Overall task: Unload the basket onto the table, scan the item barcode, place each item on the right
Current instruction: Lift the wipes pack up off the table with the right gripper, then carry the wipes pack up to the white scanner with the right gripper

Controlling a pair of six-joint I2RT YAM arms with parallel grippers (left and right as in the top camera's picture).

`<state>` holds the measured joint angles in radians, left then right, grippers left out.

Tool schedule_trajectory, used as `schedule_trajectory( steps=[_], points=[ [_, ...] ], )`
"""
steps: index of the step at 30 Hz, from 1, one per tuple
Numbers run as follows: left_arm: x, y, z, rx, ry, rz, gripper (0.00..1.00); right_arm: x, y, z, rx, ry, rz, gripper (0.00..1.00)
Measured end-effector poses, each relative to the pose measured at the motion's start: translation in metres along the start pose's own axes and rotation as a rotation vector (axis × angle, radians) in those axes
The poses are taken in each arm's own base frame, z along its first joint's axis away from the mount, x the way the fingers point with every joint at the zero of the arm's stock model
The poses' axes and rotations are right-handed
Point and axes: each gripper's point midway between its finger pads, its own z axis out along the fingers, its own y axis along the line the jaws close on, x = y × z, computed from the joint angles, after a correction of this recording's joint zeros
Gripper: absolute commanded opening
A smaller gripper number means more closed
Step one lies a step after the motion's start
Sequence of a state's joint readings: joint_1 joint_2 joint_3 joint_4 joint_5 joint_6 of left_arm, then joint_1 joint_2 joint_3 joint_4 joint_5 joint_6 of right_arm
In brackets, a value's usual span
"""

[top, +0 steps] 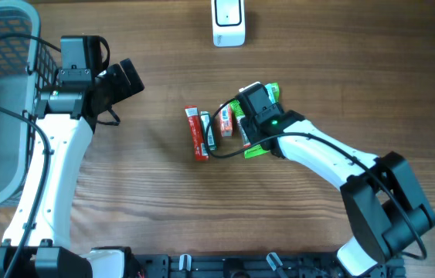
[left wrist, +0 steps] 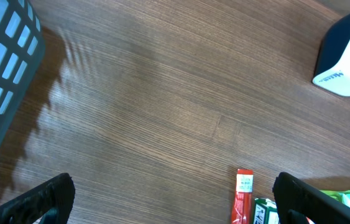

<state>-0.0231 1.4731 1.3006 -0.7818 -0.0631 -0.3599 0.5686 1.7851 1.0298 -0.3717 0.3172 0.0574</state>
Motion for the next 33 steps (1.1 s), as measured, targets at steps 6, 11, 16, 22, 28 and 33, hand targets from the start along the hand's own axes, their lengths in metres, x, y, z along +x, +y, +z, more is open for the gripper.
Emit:
schedule_trajectory(
  steps=[6,11,16,22,28,33],
  points=[
    [0.000,0.000,0.000,0.000,0.000,0.000,1.00,0.005,0.001,0.008,0.010,0.020,-0.007,0.59],
    [0.000,0.000,0.000,0.000,0.000,0.000,1.00,0.006,-0.003,0.011,0.038,0.024,-0.009,0.25],
    [0.000,0.000,0.000,0.000,0.000,0.000,1.00,0.004,-0.008,0.010,0.055,0.017,-0.010,0.11],
    [0.000,0.000,0.000,0.000,0.000,0.000,1.00,-0.001,-0.007,-0.004,0.024,-0.001,-0.003,0.10],
    [0.000,0.000,0.000,0.000,0.000,0.000,1.00,-0.036,-0.022,-0.089,-0.047,-0.191,0.055,0.05],
    [0.000,0.000,0.000,0.000,-0.001,0.000,1.00,-0.055,-0.031,-0.177,-0.175,-0.402,0.132,0.04]
  ],
)
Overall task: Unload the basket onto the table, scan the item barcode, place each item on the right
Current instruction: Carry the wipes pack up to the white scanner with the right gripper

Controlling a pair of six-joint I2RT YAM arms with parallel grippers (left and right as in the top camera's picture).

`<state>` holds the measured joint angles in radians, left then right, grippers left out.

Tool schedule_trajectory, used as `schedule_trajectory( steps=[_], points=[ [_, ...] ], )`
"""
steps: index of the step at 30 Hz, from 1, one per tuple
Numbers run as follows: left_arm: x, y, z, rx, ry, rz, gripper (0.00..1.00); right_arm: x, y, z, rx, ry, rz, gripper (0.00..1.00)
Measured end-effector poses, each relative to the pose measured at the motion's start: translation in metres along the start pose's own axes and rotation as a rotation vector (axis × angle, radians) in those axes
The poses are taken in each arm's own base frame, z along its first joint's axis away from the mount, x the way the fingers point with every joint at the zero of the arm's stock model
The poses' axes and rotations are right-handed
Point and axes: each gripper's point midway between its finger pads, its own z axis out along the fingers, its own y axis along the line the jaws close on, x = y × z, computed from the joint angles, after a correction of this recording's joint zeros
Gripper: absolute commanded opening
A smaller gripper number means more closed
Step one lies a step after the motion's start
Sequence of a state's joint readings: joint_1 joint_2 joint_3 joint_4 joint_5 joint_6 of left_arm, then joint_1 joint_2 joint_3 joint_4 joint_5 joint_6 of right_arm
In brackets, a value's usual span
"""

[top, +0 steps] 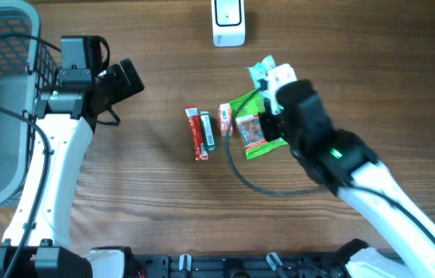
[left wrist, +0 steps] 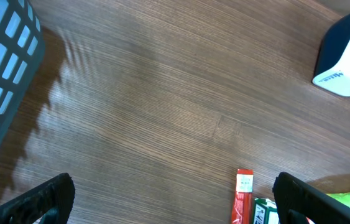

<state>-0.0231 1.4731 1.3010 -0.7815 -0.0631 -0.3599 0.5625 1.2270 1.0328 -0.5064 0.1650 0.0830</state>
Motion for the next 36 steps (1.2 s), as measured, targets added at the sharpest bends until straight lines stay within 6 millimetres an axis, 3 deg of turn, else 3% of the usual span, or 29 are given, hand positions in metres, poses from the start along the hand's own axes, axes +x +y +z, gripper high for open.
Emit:
schedule_trajectory(
  steps=[7,15,18,22,26,32,33,34,36],
  points=[
    [0.000,0.000,0.000,0.000,0.000,0.000,1.00,0.000,0.009,-0.032,-0.213,0.073,0.101,0.04],
    [0.000,0.000,0.000,0.000,0.001,0.000,1.00,-0.045,0.004,-0.081,-0.337,0.230,0.220,0.04],
    [0.000,0.000,0.000,0.000,0.001,0.000,1.00,-0.067,0.011,-0.085,-0.391,0.276,0.227,0.04],
    [0.000,0.000,0.000,0.000,0.001,0.000,1.00,-0.102,0.024,-0.068,-0.493,0.267,0.225,0.04],
    [0.000,0.000,0.000,0.000,0.001,0.000,1.00,-0.134,0.037,-0.039,-0.651,0.227,0.250,0.04],
    [0.000,0.000,0.000,0.000,0.001,0.000,1.00,-0.187,0.040,0.015,-0.897,0.056,0.315,0.04],
    [0.000,0.000,0.000,0.000,0.000,0.000,1.00,-0.196,0.039,0.035,-0.971,0.032,0.347,0.04],
    [0.000,0.000,0.000,0.000,-0.001,0.000,1.00,-0.205,0.039,0.043,-1.015,-0.002,0.354,0.04],
    [0.000,0.000,0.000,-0.001,0.002,0.001,1.00,-0.237,0.035,0.061,-1.112,-0.164,0.299,0.05]
  ],
)
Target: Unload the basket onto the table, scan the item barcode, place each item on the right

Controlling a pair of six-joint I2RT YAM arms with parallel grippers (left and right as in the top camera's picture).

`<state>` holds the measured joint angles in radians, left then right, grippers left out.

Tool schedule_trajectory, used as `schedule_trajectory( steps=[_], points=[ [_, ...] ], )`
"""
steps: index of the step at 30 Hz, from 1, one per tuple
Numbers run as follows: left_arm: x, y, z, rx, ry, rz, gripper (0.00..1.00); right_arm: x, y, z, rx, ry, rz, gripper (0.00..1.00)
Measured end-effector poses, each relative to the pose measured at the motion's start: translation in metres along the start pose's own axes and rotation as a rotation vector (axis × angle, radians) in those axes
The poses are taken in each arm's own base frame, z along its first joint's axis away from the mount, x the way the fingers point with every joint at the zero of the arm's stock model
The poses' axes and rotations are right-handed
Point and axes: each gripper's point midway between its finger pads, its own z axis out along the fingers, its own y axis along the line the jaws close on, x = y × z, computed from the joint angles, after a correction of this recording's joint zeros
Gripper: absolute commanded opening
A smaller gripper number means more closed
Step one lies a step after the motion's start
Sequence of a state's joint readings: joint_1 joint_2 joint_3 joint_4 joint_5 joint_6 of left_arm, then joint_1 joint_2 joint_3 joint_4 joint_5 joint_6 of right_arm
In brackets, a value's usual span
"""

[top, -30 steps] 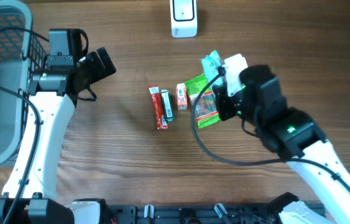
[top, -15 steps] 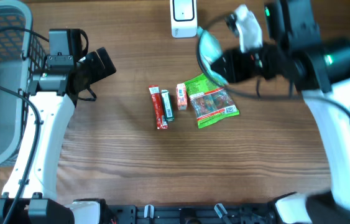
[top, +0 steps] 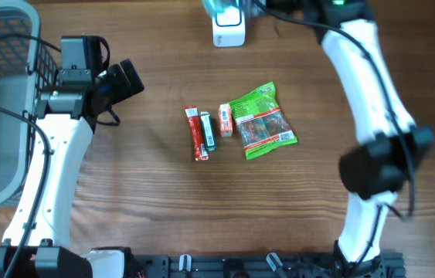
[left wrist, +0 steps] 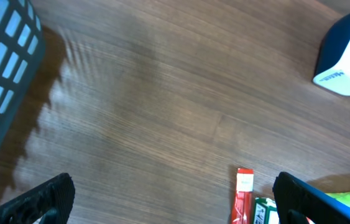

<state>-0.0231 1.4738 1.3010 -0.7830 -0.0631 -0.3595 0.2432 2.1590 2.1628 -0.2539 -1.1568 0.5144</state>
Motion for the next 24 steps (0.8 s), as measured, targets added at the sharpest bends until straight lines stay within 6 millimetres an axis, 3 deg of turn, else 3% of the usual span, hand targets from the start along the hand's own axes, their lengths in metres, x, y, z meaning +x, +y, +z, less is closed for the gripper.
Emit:
schedule_trajectory(
  steps=[4,5,7,11,15,18,24],
  points=[
    [-0.001,0.000,0.000,0.001,-0.003,-0.001,1.00,-0.009,-0.035,0.009,-0.157,-0.049,0.011,0.05],
    [0.000,0.000,0.001,0.000,0.000,0.000,1.00,-0.004,-0.056,0.009,-0.185,-0.067,0.055,0.04],
    [0.000,0.000,0.001,0.000,0.001,0.000,1.00,0.010,-0.091,0.009,-0.185,-0.062,0.196,0.04],
    [0.000,0.000,0.001,0.000,0.000,0.000,1.00,0.055,-0.183,-0.001,-0.130,-0.063,0.514,0.04],
    [0.000,0.000,0.001,0.000,0.000,0.000,1.00,0.097,-0.246,-0.013,-0.085,-0.073,0.697,0.04],
    [0.000,0.000,0.001,0.000,0.000,0.000,1.00,0.111,-0.263,-0.017,-0.073,-0.076,0.740,0.04],
    [0.000,0.000,0.001,0.000,0.000,0.000,1.00,0.111,-0.260,-0.012,-0.075,-0.073,0.739,0.04]
  ],
)
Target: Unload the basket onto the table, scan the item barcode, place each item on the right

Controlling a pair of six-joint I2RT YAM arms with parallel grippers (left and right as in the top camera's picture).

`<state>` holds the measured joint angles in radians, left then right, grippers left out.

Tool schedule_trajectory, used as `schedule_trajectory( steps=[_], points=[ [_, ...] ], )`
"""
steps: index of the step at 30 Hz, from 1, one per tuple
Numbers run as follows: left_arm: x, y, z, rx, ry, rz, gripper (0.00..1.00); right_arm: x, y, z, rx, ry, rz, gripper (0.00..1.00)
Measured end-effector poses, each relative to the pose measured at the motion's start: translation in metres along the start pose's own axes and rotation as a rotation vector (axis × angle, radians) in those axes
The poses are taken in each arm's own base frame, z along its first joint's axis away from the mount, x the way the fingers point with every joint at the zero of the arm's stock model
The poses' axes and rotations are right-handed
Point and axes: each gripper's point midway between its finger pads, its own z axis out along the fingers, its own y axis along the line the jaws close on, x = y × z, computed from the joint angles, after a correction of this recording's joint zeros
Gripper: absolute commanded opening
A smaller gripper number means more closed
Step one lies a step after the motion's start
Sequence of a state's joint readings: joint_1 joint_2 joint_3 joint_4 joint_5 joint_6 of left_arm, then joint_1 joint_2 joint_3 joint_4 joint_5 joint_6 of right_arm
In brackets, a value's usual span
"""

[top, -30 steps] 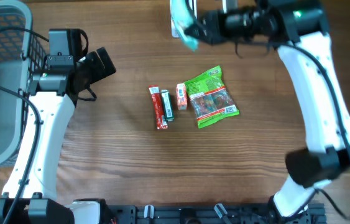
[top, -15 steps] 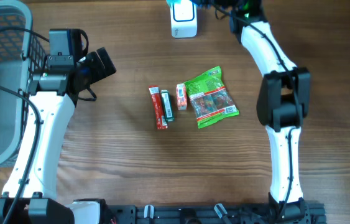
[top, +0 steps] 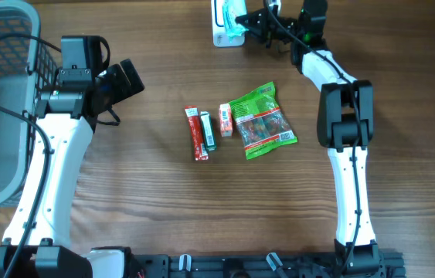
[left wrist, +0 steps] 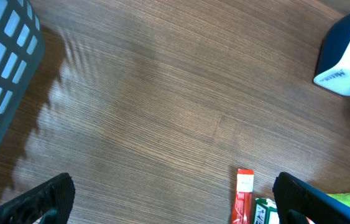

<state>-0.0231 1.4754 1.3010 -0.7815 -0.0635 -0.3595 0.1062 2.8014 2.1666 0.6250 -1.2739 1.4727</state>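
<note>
The white barcode scanner (top: 221, 31) stands at the table's far edge and shows in the left wrist view as a blue-and-white box (left wrist: 347, 55). My right gripper (top: 248, 18) is just right of it, shut on a small teal-and-white packet (top: 232, 17) held against the scanner's top. My left gripper (top: 128, 77) hovers open over bare wood on the left, far from the items; its black fingers (left wrist: 41, 199) frame nothing.
At mid-table lie a red stick pack (top: 195, 133), a small green pack (top: 209, 130), a small orange-and-white pack (top: 225, 120) and a green snack bag (top: 262, 121). A grey-blue basket fills the left edge.
The right arm has changed pose and now runs straight up the right side. Its gripper and the teal packet sit slightly lower and further right at the scanner. The left arm is unchanged.
My right gripper was first down among the packs by the green bag. Then it was raised above them with a teal-and-white packet in it. After that it was at the scanner, where it still holds the packet. My left gripper stayed open throughout.
</note>
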Motion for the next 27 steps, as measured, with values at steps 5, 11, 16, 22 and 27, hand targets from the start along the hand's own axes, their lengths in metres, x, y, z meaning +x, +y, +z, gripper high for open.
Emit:
schedule_trajectory(
  steps=[5,11,16,22,27],
  points=[
    [0.000,0.000,0.000,0.000,0.001,0.000,1.00,-0.002,-0.003,0.005,0.008,-0.020,0.017,0.04],
    [0.000,0.000,0.000,0.000,0.000,0.000,1.00,-0.003,-0.010,0.011,0.030,-0.041,0.033,0.04],
    [0.000,0.000,0.000,0.000,0.000,0.000,1.00,-0.002,-0.011,0.013,0.032,-0.038,0.007,0.04],
    [0.000,0.000,0.000,0.000,0.001,0.000,1.00,-0.003,-0.001,0.012,0.009,-0.039,-0.058,0.04],
    [0.000,0.000,0.000,0.000,0.000,0.000,1.00,-0.002,0.002,0.011,-0.001,-0.031,-0.041,0.05]
  ],
)
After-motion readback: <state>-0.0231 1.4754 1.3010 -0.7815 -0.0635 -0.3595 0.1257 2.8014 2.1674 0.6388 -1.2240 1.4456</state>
